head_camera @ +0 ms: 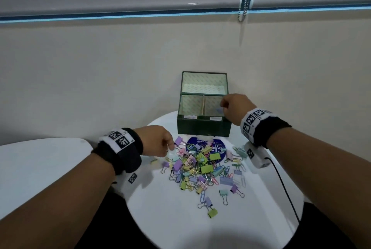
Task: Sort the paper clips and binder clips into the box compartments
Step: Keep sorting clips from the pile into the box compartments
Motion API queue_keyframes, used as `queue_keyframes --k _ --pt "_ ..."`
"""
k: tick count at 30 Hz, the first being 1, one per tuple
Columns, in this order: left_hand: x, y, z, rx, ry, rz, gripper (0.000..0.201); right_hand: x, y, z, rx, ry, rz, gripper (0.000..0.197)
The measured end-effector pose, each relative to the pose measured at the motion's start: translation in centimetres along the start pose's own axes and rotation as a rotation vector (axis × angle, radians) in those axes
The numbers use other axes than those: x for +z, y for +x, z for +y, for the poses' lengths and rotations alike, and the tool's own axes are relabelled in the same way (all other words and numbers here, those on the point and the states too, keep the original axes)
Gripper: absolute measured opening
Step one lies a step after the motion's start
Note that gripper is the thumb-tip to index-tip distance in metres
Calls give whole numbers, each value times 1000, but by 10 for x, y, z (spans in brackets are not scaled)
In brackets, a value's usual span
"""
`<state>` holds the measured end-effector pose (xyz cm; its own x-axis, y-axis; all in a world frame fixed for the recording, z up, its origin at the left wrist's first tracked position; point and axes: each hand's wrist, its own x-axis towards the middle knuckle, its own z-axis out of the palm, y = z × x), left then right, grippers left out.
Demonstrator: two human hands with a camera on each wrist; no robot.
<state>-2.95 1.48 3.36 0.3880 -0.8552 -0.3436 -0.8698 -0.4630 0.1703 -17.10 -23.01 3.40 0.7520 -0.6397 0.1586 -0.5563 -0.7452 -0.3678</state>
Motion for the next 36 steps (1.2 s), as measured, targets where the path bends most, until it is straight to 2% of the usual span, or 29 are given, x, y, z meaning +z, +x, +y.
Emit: queue_keyframes --k 2,5,7,10,12,17,19,21,25,29,31,33,36 --pt "8 -2 -4 18 -2 12 41 6 1 -7 -13 -37 -18 30" --pt "17 3 -5 56 9 95 30 9 -18 -22 -138 -36 -19 25" --pt "25 8 -4 56 27 106 31 11 -40 -31 -221 -74 -161 15" --pt "34 14 1 92 43 88 46 18 -68 -33 -259 -207 -476 9" --pt "35 16 3 129 46 85 52 23 -76 -30 -242 -231 -548 7" --pt "37 19 4 110 31 151 43 30 -76 -22 -272 -348 -439 31" --pt "37 19 2 124 0 193 36 31 -78 -21 -275 -334 -417 20" --pt "37 15 4 166 -61 218 27 32 -84 -20 -259 -288 -470 10" --pt "40 7 16 291 -24 120 49 33 -94 -19 -224 -210 -539 18" --pt "43 9 21 257 20 146 42 30 -96 -16 -173 -133 -500 21" --pt "43 8 22 240 11 180 37 21 -98 -11 -130 -62 -405 19" --pt "43 5 24 268 -5 198 34 8 -103 -6 -115 -98 -324 16" --pt "46 -7 34 365 -32 213 29 -5 -119 -4 -45 -236 -432 14"
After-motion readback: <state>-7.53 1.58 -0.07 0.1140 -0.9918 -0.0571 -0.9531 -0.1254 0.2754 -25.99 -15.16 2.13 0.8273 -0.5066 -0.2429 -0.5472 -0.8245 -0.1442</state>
